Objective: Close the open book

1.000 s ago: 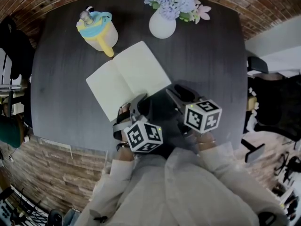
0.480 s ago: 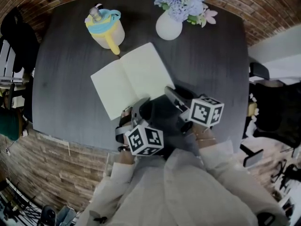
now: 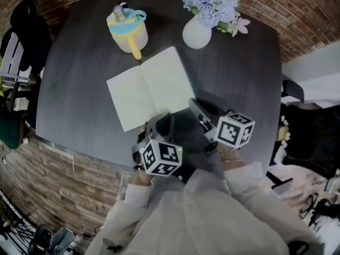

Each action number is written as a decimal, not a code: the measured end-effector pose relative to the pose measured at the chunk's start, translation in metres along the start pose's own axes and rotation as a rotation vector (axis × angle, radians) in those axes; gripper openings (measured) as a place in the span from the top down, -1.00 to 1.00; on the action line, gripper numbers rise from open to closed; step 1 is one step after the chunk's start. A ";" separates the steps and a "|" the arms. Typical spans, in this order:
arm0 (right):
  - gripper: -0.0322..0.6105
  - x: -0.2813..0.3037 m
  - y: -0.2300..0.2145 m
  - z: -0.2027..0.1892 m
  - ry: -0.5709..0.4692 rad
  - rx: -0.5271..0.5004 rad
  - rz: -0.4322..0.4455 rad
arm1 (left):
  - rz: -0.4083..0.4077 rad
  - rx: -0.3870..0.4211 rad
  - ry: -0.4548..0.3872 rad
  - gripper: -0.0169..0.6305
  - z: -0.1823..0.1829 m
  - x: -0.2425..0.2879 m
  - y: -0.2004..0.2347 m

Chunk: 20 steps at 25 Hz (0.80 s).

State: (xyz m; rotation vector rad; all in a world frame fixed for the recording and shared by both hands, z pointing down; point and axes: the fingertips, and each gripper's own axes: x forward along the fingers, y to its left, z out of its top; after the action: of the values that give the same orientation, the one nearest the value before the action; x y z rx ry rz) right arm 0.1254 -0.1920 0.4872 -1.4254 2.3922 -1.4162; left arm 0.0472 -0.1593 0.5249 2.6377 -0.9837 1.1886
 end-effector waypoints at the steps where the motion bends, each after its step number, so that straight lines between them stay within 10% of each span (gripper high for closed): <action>1: 0.78 0.000 0.004 0.001 0.002 -0.024 0.009 | 0.009 -0.020 -0.001 0.88 0.000 -0.002 0.002; 20: 0.80 0.006 0.068 -0.001 0.009 -0.252 0.122 | -0.009 -0.435 -0.137 0.88 -0.005 -0.065 0.046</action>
State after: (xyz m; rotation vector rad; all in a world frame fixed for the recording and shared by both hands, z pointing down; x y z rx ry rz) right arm 0.0745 -0.1835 0.4420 -1.2901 2.6899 -1.1311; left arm -0.0144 -0.1600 0.4748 2.3898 -1.1026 0.6974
